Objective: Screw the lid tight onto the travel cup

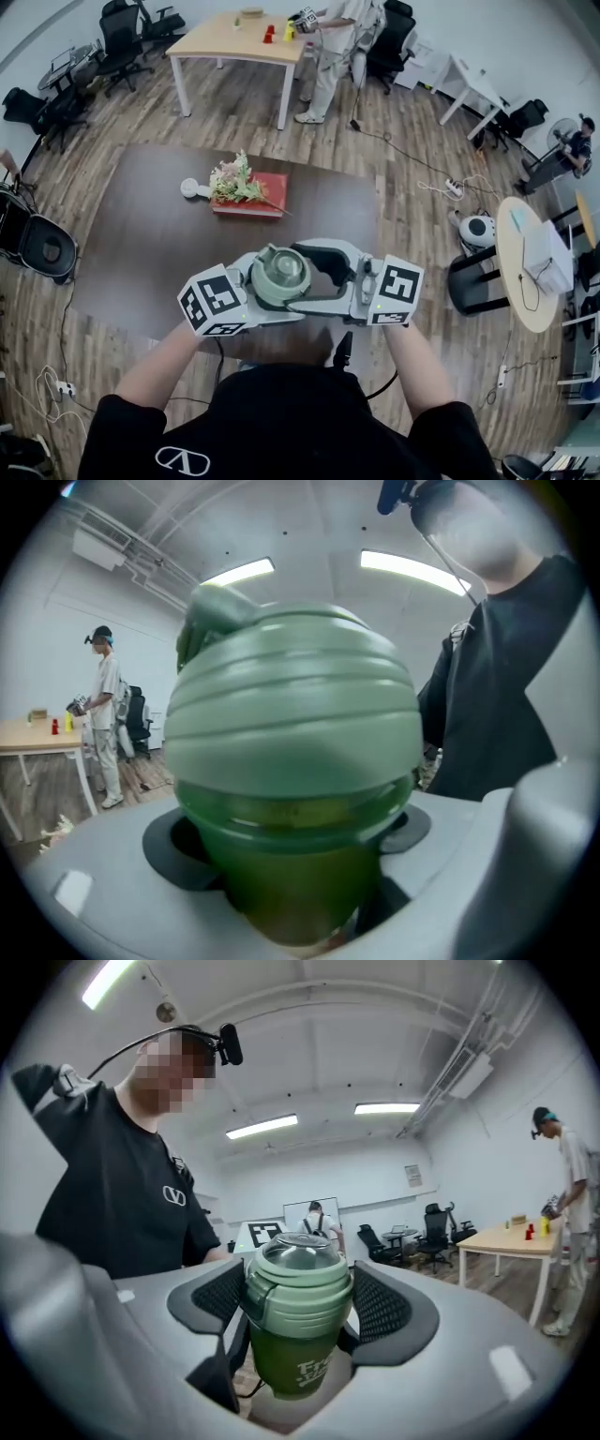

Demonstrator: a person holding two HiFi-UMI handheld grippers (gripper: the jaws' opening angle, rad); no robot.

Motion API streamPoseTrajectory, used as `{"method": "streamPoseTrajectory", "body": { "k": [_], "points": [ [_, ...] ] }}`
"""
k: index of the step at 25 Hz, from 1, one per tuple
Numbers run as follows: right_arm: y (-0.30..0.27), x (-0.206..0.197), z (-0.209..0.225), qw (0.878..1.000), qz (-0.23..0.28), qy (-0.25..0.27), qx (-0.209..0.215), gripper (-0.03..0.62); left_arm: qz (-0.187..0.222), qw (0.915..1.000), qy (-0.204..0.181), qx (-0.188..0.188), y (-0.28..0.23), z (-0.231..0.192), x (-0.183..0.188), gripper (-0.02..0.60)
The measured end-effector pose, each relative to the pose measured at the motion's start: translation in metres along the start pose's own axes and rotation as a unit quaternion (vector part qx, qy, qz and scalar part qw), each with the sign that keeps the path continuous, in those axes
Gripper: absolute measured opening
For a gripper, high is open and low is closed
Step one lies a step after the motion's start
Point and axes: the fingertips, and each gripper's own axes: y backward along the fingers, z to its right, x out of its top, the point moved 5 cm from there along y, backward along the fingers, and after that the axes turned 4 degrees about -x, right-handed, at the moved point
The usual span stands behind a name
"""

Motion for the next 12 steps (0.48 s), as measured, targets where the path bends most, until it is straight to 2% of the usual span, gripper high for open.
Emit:
{"method": "streamPoseTrajectory", "body": {
  "k": [2,4,8,10,12],
  "points": [
    [-0.008,-0.003,0.003,0.998,0.005,-0.007,-0.065,0.376,-0.011,0.9988,-0.001,0.048,0.005,-0.013,-0.004,0.416],
    [-0.017,-0.008,0.004,0.989,0.006,-0.027,-0.146,0.374,-0.017,0.9961,0.008,0.086,0.009,-0.023,-0.01,0.416],
    [-0.029,-0.012,-0.003,0.948,-0.01,-0.07,-0.31,0.373,-0.025,0.9905,0.015,0.135,0.009,-0.033,-0.016,0.416],
    [-0.031,-0.014,-0.005,0.933,-0.016,-0.081,-0.352,0.373,-0.028,0.9887,0.012,0.147,0.007,-0.035,-0.018,0.416],
    [-0.03,-0.017,-0.004,0.926,-0.022,-0.087,-0.368,0.373,-0.031,0.988,0.01,0.151,0.004,-0.037,-0.02,0.416]
  ]
}}
